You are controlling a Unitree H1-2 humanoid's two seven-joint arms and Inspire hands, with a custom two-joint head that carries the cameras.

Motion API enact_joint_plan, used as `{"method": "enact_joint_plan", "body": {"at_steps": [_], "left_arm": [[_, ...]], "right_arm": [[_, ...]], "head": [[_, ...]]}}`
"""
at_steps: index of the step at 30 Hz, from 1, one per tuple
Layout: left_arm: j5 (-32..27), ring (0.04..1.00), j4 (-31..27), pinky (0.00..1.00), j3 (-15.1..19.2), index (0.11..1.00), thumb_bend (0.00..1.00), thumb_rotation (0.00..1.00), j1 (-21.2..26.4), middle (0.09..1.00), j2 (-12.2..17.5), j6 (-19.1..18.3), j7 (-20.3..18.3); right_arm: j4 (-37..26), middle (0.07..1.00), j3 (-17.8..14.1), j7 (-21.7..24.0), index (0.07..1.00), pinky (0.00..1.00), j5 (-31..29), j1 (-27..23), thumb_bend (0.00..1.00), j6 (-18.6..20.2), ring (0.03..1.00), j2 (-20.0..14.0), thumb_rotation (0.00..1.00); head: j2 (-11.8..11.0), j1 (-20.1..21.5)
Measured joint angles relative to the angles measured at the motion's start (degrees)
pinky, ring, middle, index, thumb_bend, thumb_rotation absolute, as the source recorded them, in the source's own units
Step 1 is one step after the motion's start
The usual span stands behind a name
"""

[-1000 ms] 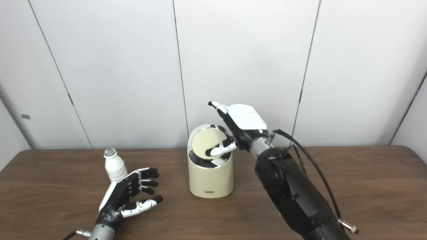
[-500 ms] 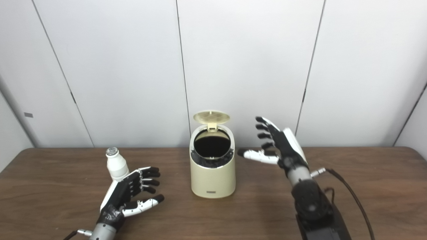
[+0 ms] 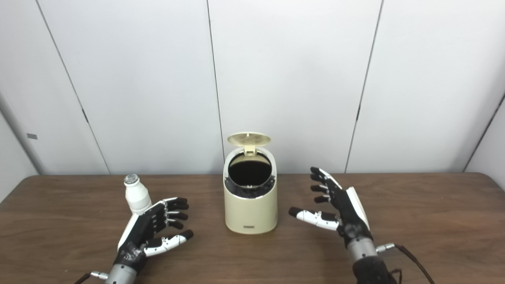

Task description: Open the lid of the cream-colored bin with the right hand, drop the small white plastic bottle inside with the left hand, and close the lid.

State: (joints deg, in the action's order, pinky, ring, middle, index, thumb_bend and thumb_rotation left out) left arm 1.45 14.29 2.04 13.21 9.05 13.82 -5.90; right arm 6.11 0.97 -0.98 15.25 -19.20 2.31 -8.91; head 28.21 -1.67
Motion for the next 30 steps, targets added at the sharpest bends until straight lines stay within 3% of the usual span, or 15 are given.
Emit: {"method": "enact_joint_plan", "body": {"at_steps": [4,16,30], "left_arm": [[0.0,0.659,0.0,0.58,0.0,0.735,0.65,0.00,0.0,0.729,0.0,0.0,0.0],[0.0,0.665,-0.2,0.59,0.0,0.736,0.65,0.00,-0.1,0.735,0.0,-0.1,0.0],[0.0,0.653,-0.9,0.58,-0.1,0.734,0.65,0.00,-0.4,0.726,0.0,-0.8,-0.1]], "right_arm": [[0.2,0.863,0.0,-0.1,0.869,0.66,-0.5,1.0,0.76,-0.9,0.783,0.0,0.29],[2.2,0.852,0.0,-1.2,0.862,0.66,-3.5,3.9,0.84,-3.9,0.775,2.7,0.34],[3.1,0.841,0.0,-2.3,0.854,0.64,-4.2,4.6,0.80,-5.2,0.767,3.6,0.28]], "head": [[0.0,0.0],[0.4,0.1],[0.1,-0.3]]}}
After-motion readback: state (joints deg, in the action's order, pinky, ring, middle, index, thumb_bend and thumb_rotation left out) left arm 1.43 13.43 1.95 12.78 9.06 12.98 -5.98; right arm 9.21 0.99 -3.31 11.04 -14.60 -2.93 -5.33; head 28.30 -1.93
